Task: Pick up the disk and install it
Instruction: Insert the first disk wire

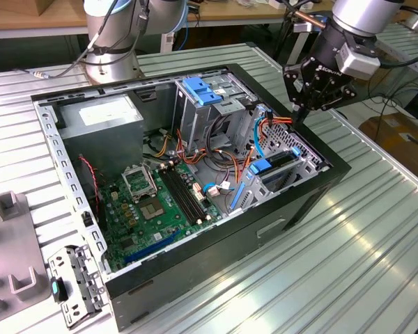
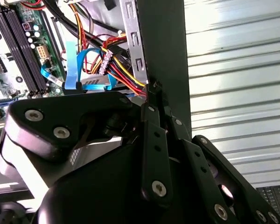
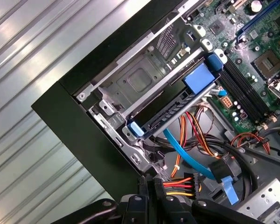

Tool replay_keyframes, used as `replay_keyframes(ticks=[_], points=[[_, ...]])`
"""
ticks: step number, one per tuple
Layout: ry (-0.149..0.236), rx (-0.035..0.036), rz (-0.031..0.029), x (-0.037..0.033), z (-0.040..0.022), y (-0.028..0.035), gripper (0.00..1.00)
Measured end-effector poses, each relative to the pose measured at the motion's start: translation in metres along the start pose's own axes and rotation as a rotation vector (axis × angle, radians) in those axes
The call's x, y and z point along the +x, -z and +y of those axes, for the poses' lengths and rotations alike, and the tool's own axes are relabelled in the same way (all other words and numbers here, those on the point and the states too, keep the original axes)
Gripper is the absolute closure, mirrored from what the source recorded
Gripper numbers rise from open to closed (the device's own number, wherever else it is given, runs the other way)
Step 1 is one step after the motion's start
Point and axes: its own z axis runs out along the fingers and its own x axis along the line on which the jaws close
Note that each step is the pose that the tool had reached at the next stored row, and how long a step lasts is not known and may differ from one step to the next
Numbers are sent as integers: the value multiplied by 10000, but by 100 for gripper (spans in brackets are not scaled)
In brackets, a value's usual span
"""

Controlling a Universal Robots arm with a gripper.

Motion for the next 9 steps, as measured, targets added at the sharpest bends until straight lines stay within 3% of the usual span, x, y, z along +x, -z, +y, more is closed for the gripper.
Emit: replay_keyframes(ticks=[9], points=[[-108,2,2,-10,9,0,84]])
